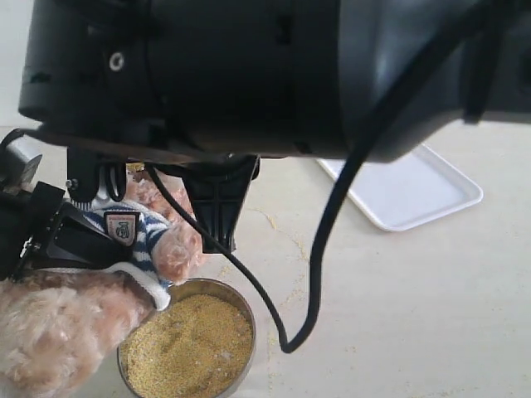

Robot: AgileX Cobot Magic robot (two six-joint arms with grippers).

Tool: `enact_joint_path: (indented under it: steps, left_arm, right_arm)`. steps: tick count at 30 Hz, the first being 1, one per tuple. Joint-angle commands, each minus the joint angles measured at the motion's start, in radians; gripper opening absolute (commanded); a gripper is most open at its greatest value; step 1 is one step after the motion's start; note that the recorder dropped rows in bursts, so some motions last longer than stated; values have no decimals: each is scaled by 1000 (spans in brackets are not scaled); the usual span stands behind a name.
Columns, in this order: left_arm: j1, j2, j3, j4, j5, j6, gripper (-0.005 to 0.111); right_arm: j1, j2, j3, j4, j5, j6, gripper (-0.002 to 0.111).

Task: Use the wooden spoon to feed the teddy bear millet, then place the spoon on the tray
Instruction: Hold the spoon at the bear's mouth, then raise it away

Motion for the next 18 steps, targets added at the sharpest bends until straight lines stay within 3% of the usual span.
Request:
enact_joint_path:
  steps: [1, 18]
  left_arm:
    - [0, -3, -13, -9, 9, 23, 5]
    - [69, -3, -13, -49, 24, 17, 5]
  right_arm:
    - [5, -7, 8, -40, 2, 54, 0]
    - [61, -7, 11, -152, 2, 98, 0]
